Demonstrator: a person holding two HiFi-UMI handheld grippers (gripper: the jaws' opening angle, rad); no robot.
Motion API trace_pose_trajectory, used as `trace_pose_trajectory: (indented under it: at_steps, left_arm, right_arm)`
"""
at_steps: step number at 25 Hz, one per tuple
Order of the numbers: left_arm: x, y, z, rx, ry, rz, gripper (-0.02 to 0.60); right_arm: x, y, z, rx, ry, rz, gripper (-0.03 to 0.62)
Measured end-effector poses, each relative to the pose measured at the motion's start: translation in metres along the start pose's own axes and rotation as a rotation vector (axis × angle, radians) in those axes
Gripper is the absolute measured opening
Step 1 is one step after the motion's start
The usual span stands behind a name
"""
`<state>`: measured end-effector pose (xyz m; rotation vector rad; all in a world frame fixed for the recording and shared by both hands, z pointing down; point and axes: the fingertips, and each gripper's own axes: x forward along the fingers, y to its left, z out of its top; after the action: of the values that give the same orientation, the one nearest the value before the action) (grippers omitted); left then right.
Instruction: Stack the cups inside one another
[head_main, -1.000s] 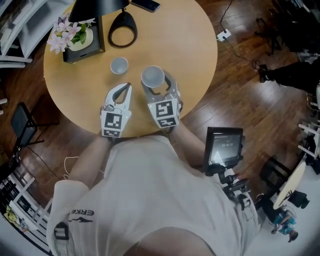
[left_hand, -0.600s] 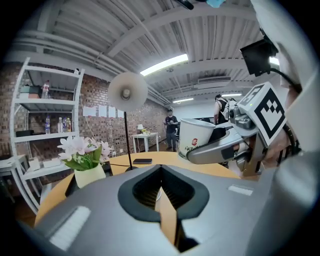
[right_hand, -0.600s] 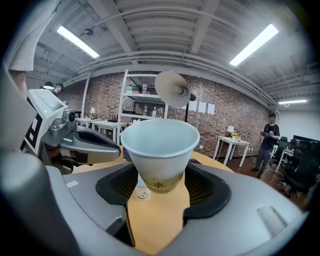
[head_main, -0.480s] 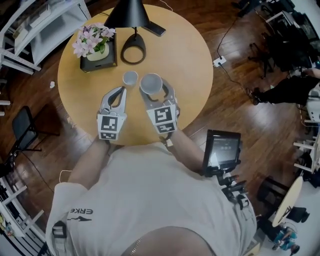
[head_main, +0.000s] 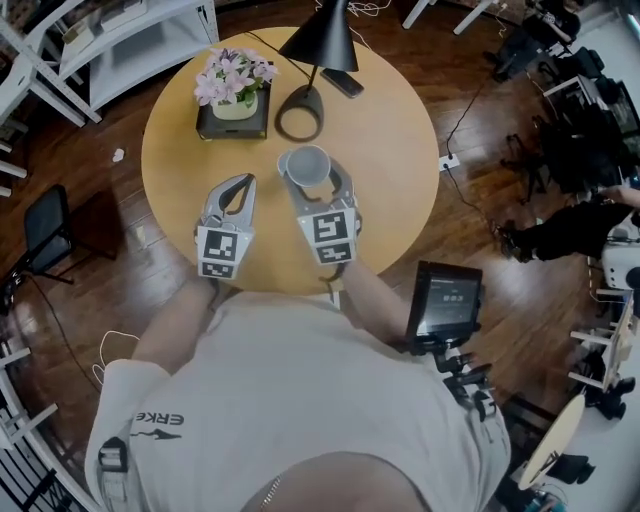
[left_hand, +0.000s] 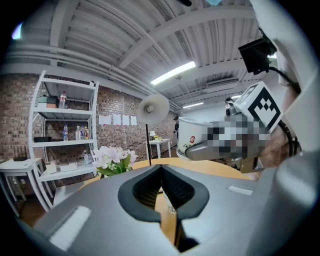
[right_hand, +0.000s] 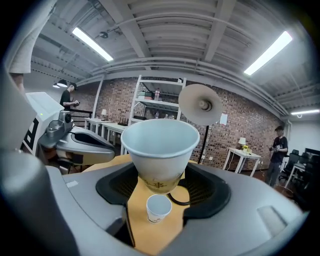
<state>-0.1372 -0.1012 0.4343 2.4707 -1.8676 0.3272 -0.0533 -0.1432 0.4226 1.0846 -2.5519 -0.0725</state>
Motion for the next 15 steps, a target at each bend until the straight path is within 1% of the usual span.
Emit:
trace_pose_trajectory:
  at_steps: [3, 7, 15]
  left_arm:
    - [-0.004, 0.010, 0.000, -0.006, -0.005, 0.012, 0.002]
    - [-0.002, 0.018, 0.001, -0.012, -0.007, 0.007, 0.002]
    - [0.017, 0.026, -0.017, -0.036, 0.027, -0.030, 0.002]
  right_arm:
    - [0.006, 0.010, 0.003, -0.009, 0.006, 0.015, 0.307]
    - [0.015, 0.015, 0.000, -0.008, 0.030, 0.016, 0.307]
    - [0.038, 0.005, -0.025, 0.027, 0.110, -0.011, 0.307]
